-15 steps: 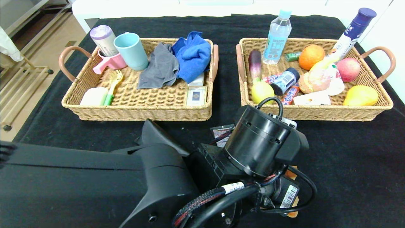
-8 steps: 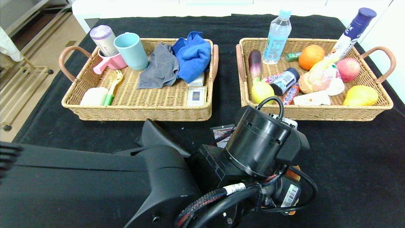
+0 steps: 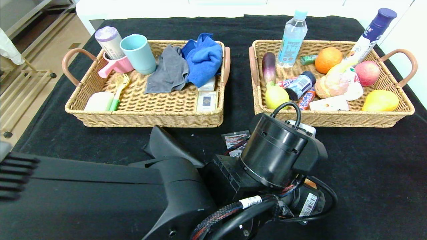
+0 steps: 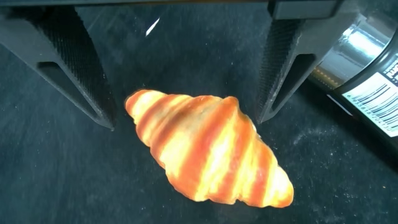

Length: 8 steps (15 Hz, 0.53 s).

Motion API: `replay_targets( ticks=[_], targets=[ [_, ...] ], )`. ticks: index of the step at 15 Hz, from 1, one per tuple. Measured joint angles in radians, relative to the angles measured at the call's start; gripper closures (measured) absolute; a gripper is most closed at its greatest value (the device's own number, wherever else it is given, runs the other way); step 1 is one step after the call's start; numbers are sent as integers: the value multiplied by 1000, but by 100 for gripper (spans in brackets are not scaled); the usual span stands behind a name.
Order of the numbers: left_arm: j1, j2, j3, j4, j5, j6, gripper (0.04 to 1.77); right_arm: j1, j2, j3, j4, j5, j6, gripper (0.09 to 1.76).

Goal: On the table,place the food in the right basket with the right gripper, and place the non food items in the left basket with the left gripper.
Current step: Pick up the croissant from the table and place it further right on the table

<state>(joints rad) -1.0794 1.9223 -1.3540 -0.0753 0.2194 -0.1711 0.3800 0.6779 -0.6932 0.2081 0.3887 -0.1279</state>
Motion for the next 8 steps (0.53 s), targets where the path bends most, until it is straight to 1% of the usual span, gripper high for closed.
replay_targets(
  ticks=[4,6,8],
  targets=[
    [-1,3,2,0,3,2,18,0,0,0,-2,0,-1,14],
    [-1,2,1,-3,26,33,16,0,-6,-1,-4,-1,-1,14],
    [-1,-6,1,-10,58,39,14,0,-19,-6,-4,-1,-1,14]
  ],
)
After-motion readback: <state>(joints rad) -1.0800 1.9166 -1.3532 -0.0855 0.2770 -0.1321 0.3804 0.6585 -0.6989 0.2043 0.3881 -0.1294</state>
